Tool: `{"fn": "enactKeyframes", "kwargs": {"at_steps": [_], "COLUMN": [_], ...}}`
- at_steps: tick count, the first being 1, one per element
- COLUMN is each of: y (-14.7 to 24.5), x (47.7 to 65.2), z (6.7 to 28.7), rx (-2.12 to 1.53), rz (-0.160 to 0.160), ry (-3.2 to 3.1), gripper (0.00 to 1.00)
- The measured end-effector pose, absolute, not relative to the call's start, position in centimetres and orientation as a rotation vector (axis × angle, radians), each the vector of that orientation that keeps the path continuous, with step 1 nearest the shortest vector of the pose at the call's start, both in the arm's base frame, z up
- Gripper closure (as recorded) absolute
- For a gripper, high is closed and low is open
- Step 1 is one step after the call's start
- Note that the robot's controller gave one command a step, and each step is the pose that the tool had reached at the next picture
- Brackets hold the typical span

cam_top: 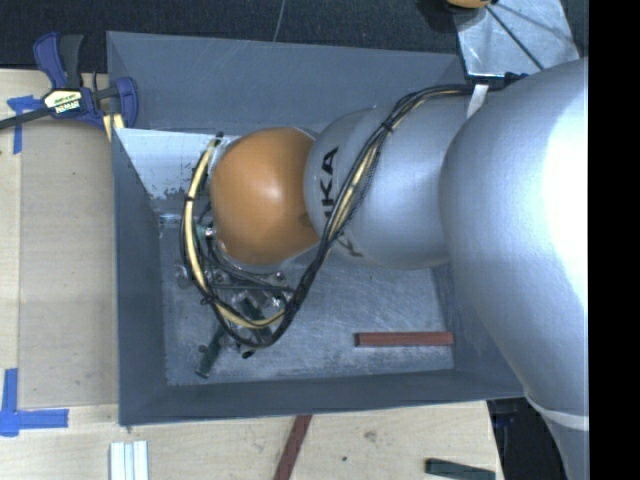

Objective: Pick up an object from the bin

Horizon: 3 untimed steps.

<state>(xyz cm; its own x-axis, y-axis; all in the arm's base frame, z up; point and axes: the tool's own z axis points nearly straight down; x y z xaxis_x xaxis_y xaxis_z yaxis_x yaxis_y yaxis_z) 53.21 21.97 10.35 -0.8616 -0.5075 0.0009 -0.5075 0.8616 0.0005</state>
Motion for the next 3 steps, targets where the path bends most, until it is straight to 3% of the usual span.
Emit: {"fn": "enactKeyframes", "kwargs": {"at_steps": [1,2,3], "y": [24.2,23.2,22.7], "x": [51.9,52.1,52.2], "z": [10.6,8.2,7.0], "rx": [1.042,1.329,1.574], "rz": [-0.002,0.000,-0.001], "ry": [-2.969,-2.848,-2.718], "gripper": [0.00,0.00,1.00]}}
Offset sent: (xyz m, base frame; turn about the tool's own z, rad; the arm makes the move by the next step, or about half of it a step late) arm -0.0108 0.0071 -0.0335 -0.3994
